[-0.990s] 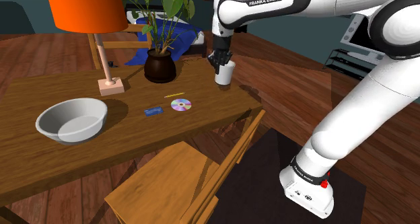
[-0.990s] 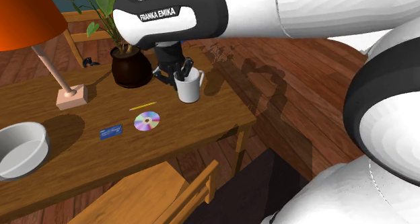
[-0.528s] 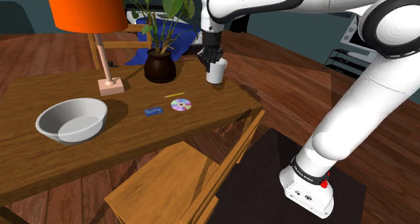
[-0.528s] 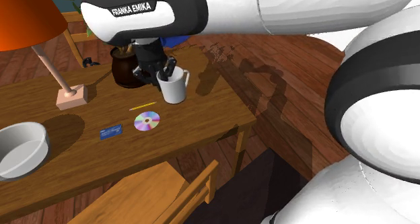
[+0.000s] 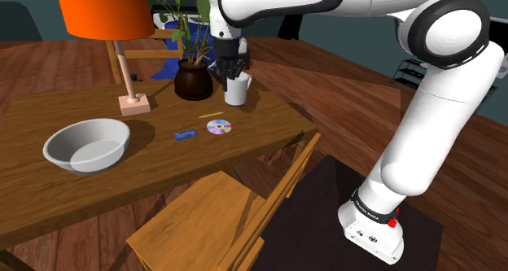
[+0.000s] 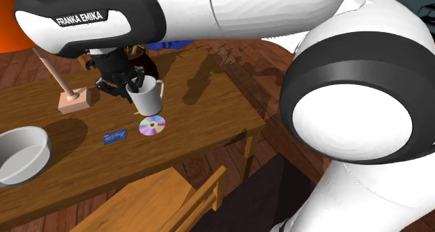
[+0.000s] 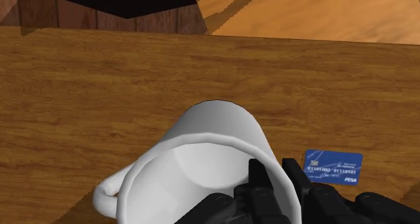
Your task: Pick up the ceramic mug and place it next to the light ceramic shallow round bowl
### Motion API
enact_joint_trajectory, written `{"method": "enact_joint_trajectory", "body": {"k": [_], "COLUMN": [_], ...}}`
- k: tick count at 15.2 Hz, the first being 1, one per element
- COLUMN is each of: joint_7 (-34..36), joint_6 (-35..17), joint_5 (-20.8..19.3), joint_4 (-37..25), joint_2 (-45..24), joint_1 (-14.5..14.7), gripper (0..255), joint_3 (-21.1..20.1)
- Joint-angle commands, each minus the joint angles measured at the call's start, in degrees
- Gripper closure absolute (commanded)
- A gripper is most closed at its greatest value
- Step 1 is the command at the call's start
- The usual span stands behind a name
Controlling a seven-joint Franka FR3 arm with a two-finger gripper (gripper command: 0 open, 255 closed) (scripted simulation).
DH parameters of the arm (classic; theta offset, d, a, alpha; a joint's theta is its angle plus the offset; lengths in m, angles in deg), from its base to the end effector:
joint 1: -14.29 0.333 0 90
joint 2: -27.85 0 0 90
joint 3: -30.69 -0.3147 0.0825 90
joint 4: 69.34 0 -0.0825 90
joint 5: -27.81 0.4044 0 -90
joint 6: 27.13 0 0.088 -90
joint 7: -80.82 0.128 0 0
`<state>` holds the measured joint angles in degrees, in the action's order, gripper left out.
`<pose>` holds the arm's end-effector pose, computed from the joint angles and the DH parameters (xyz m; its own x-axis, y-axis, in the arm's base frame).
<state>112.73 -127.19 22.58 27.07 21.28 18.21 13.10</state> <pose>0.5748 0.2083 0.4967 0.9864 -0.1642 -0.0101 -0.1631 -0.9841 0.0704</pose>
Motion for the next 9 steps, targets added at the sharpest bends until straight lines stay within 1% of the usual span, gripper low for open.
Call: {"method": "enact_joint_trajectory", "body": {"k": [1,5,9], "joint_7": [2.76,7.72,12.00], "joint_6": [0.94,3.98,8.34], "joint_5": [-0.89,-3.26,-6.06], "joint_4": [-3.52,-12.92,-25.08], "joint_2": [-2.90,-10.03,-18.55], "joint_1": [1.61,5.47,10.37], "gripper": [255,255,255], "joint_3": [-1.06,-2.62,-3.43]}}
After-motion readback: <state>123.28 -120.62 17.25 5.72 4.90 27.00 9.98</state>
